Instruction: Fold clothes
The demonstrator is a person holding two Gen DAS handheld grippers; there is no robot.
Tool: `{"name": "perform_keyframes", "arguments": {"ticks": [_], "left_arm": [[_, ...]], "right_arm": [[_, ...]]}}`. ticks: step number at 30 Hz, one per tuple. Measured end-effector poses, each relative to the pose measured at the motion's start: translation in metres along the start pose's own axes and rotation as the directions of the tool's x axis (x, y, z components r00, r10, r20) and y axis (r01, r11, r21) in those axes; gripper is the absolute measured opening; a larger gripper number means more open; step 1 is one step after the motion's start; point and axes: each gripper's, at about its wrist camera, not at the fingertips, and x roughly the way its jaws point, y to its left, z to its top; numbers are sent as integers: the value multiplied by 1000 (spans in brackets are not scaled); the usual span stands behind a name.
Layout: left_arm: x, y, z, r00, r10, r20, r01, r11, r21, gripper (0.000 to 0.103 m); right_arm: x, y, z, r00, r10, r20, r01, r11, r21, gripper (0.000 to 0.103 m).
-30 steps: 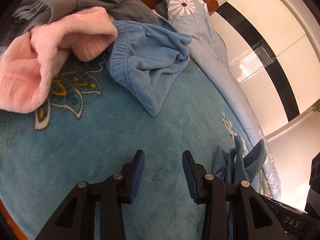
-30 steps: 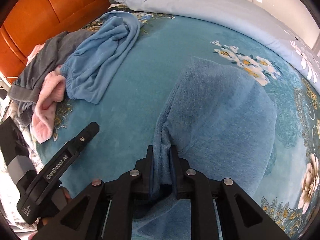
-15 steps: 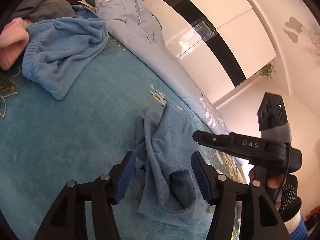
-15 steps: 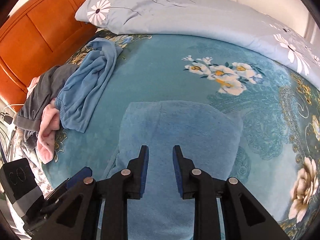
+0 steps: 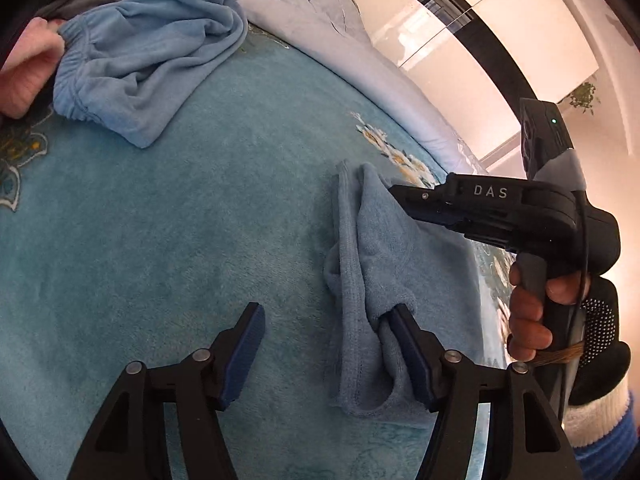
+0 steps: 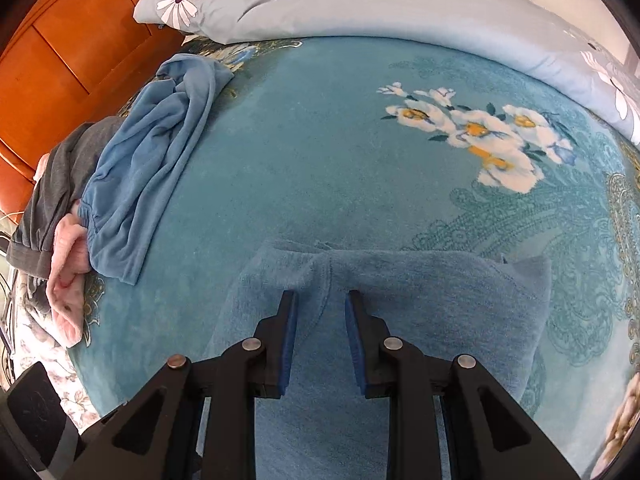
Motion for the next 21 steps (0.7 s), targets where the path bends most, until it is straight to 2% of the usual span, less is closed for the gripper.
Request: {"name": "perform_keyframes", "arguments": {"ticks": [3,5,6,7,9,12,13,15,17,20,21], "left_arm": [[-15,-1,3,996,-66,65,65,998,11,69],[-29,3,6,976,-176,130,177,984,1,69],[-36,7,5,960,-229,159,234,972,-15,69],[-39,12,5,950,-257,180,268,963,-38,69],[-42,22,6,934,-287,212,309,947,-82,69],[-42,33,7,917,-315,244,352,928,-124,69],[-43,36,8,910,-328,254,369,920,-133,69],[-45,43,8,894,-354,275,404,902,-153,69],[-46,51,7,861,-418,290,477,862,-173,70],[-43,63,6,807,-504,308,574,791,-212,72],[-42,64,7,801,-511,311,583,783,-215,73]], "right_arm": [[-34,-2,-16,996,39,81,-39,999,-1,25],[-64,-7,-45,987,69,146,-69,998,-1,33],[-72,-16,-63,983,78,164,-82,996,20,45],[-80,-24,-81,979,86,182,-95,995,41,52],[-81,-43,-111,978,121,172,-143,982,122,53],[-70,-73,-151,973,193,130,-222,936,273,53],[-66,-82,-162,965,229,127,-258,911,320,53],[-57,-91,-174,931,330,156,-365,846,388,53],[-51,-93,-182,909,376,181,-417,801,430,53],[-49,-82,-185,902,381,200,-431,804,409,54],[-49,-78,-185,902,381,201,-431,808,402,54]]}}
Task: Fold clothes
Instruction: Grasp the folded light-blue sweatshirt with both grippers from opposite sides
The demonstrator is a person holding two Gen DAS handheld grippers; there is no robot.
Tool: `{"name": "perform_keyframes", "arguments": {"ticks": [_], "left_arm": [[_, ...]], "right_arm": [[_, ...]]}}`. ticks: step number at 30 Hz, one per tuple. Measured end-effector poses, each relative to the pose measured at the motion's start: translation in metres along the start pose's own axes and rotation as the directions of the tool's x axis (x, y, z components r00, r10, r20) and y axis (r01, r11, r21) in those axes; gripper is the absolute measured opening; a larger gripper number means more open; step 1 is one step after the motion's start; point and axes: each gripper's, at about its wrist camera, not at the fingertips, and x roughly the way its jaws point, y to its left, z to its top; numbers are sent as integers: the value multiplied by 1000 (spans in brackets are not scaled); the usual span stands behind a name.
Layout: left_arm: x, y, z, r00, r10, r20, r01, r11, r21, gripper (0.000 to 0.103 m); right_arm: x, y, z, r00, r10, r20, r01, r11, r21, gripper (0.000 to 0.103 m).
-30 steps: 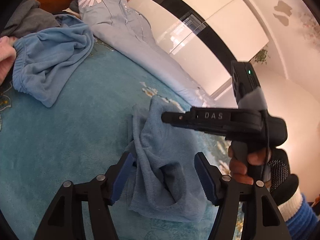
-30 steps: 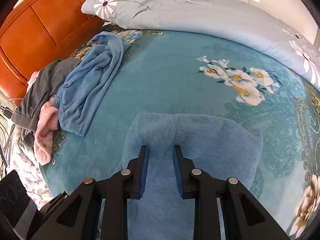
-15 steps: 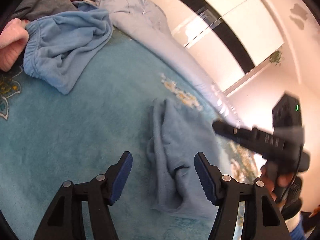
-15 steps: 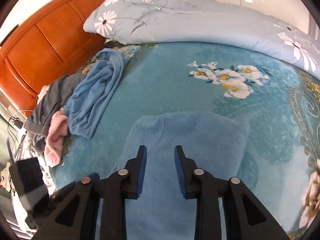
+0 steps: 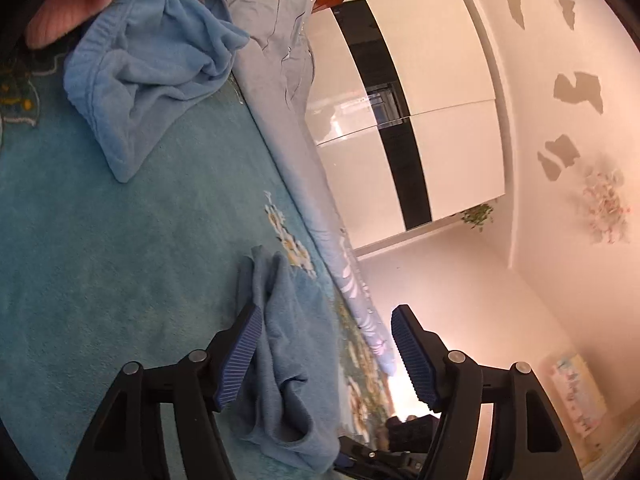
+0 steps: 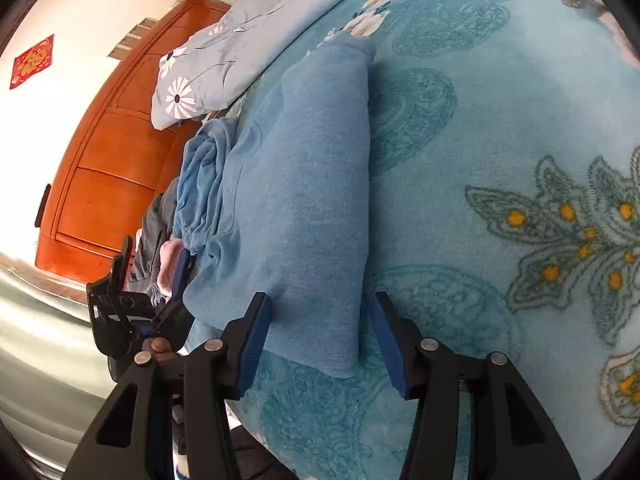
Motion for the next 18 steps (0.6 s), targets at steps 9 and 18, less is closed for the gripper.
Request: {"name": "perform_keyframes", "arguments": {"ticks": [9,18], "left_arm": [[5,4,5,1000,-23,21,23,1000,-2,74],[11,13,4,997,72,-7,-72,997,-28,76]], "right_arm": [[13,16,-11,1000,-30,4,30,999,-39,33],[-59,-16,27,999,-31,24,31,999,-38,12]]}}
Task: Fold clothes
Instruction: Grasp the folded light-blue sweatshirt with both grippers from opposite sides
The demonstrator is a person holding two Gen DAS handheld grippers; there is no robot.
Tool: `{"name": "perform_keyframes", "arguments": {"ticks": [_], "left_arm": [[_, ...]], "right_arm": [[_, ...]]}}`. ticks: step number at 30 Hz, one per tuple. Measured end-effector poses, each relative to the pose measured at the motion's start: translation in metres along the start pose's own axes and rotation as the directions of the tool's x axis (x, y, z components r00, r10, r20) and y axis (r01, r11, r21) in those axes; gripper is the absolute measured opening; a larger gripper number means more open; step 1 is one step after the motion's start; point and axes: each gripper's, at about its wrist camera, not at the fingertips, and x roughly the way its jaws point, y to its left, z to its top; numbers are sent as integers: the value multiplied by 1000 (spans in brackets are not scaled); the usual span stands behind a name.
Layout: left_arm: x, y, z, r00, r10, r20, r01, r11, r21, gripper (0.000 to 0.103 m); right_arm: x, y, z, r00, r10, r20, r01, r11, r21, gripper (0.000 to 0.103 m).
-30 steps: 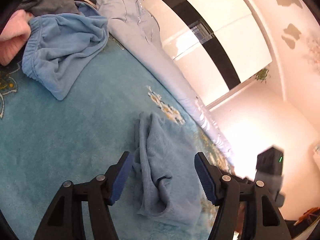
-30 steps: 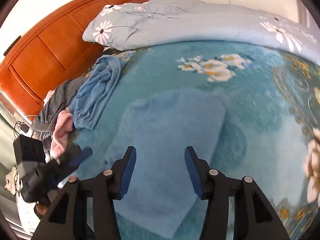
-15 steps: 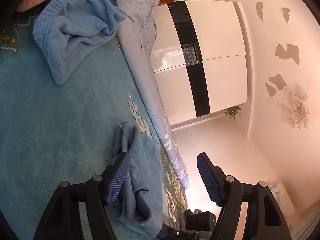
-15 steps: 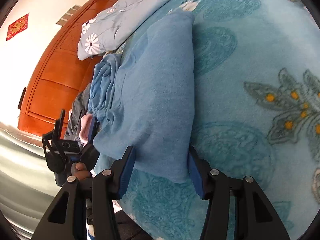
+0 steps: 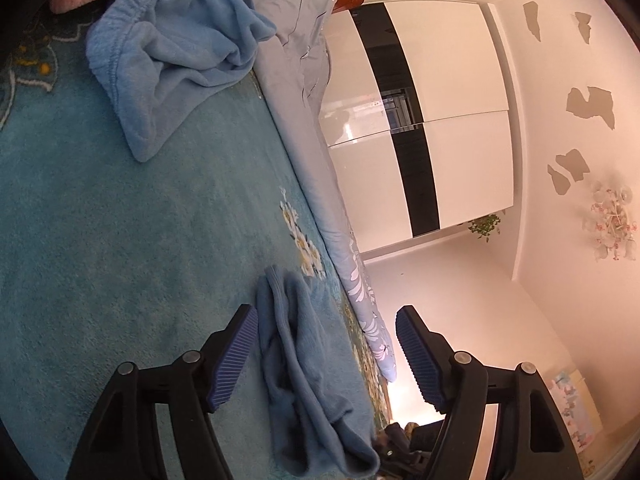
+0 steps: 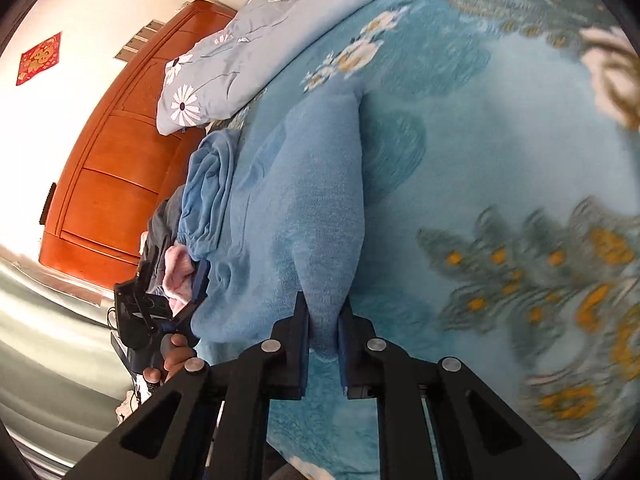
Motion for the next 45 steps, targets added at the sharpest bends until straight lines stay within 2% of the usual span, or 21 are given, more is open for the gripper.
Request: {"name": "perform_keyframes", "arguments": {"ticks": [4,7,9,11,12,16,20,22,24,26,28,30,31,32,33,35,36,39,41,43,45], "left_arm": [[22,-25,-6,998,42,-51,-37,994,102,77],[56,-51,-12,981,126,-147,-93,972,215,77],[85,-65,-12,957,214,-195,-143,935,324,77],[111,-71,-13,921,318,-226,-210,892,400,77],[123,-69,-13,901,350,-256,-225,882,414,77],[159,-53,-27,838,398,-374,-226,876,426,77],[188,-55,-42,808,377,-453,-183,891,416,77],[196,-59,-49,797,383,-467,-173,885,432,77],[201,-63,-53,793,390,-468,-168,879,446,77],[202,-64,-55,799,368,-475,-157,891,426,77],[202,-63,-58,800,333,-498,-136,911,390,76],[204,-67,-66,795,339,-502,-132,906,403,76],[205,-69,-70,793,344,-503,-130,902,411,71],[205,-70,-73,790,343,-508,-132,905,404,56],[205,-70,-77,787,340,-514,-135,909,395,48],[199,-71,-80,794,352,-495,-157,906,393,28],[194,-70,-80,800,338,-496,-158,916,369,22],[171,-72,-82,808,308,-502,-156,934,322,17],[149,-77,-89,805,321,-498,-159,927,341,17],[127,-79,-91,816,320,-480,-160,925,344,17],[111,-76,-88,824,335,-456,-178,918,353,17]], "right_arm": [[-46,-26,46,990,-133,39,135,989,-56,12],[-53,-41,76,983,-181,38,183,981,-71,11],[-50,-48,91,975,-218,45,220,973,-74,11],[-46,-57,104,972,-229,50,232,971,-57,11],[-44,-62,110,971,-234,51,237,970,-49,11],[-40,-84,129,969,-242,47,243,970,-18,11],[-40,-101,139,974,-226,29,226,974,24,14],[-46,-101,136,975,-221,37,221,975,19,16],[-58,-99,128,973,-221,70,221,975,15,24],[-72,-100,117,971,-216,106,215,976,22,32],[-77,-106,101,979,-173,108,168,984,56,39],[-73,-112,86,986,-137,93,129,988,87,44],[-69,-115,79,989,-124,81,115,987,107,44],[-65,-117,72,992,-101,70,92,987,130,44],[-61,-117,66,996,-71,61,62,987,150,44],[-55,-117,56,998,-13,59,2,984,181,44],[-53,-116,52,998,7,60,-18,981,192,44],[-50,-113,39,997,26,67,-39,977,209,44],[-51,-110,29,997,51,60,-62,975,212,44],[-48,-105,18,996,83,30,-88,977,197,44],[-44,-98,9,998,68,-3,-67,985,161,44]]}}
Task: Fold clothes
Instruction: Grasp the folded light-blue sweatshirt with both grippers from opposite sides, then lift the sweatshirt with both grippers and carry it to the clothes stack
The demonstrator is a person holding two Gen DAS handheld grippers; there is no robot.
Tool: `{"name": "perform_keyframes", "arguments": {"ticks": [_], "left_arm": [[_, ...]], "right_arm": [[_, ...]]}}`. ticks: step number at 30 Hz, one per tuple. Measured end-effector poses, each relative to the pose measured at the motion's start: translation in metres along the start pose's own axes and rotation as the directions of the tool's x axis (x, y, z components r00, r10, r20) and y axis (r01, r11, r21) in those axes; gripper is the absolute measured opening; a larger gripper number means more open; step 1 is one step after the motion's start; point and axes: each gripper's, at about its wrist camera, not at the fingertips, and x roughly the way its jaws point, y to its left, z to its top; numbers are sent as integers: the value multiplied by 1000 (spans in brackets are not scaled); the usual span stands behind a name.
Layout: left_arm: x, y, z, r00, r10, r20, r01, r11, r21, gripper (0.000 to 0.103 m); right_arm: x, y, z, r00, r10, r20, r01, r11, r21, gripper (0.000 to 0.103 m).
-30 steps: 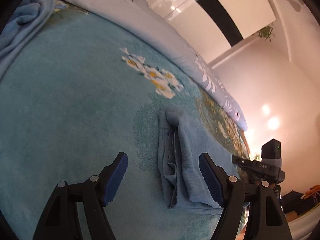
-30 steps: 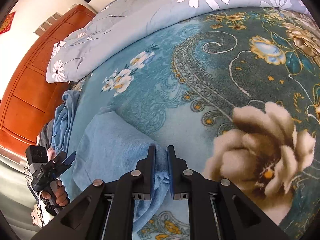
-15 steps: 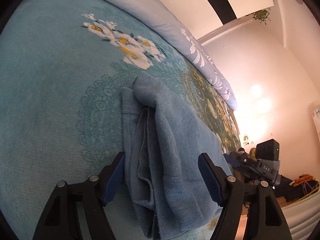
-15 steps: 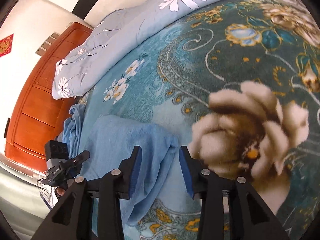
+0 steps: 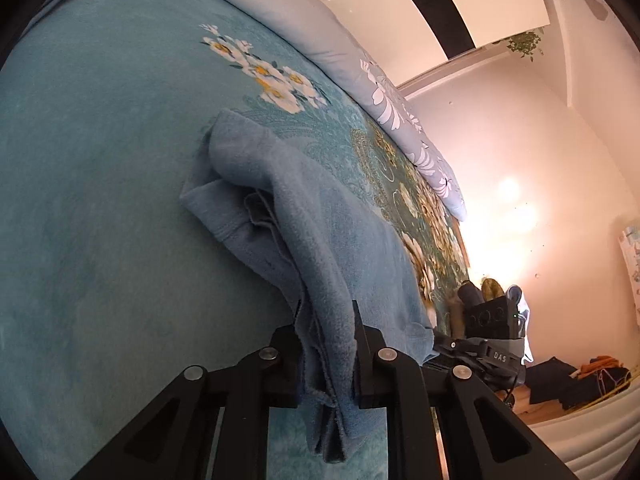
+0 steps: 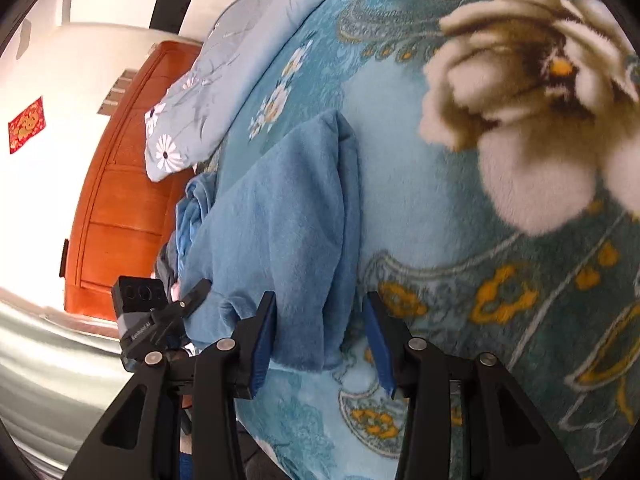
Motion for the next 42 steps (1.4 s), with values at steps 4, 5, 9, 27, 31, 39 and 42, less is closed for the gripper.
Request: {"name": "perform_keyframes", "arguments": {"ticks": [4,5,9,27,31,39,42], "left_arm": [[-15,23,-4,999,50,21,-48,997,-57,32],[-16,25,-3,999,41,24,-39,997,-69,44],[-10,28,1,1000,6,14,-4,996,-84,66],[-16,-13,-15,995,59,82,-59,998,-4,17],[-45,-53,-31,988,84,131,-97,991,94,17],[-84,-158,-63,973,56,223,-129,937,325,17],[-79,-195,-69,976,35,214,-119,912,392,17]], "right_arm": [[-5,17,-7,999,-36,-2,35,995,-89,44],[-7,20,-6,999,-38,8,39,994,-105,44],[-8,14,11,997,-32,67,37,997,-67,47],[0,51,2,996,7,92,2,995,-96,12],[-26,71,-12,993,40,109,-24,989,-147,11],[-110,106,-47,973,97,209,-40,964,-262,11],[-145,106,-55,964,95,248,-25,962,-271,11]]}}
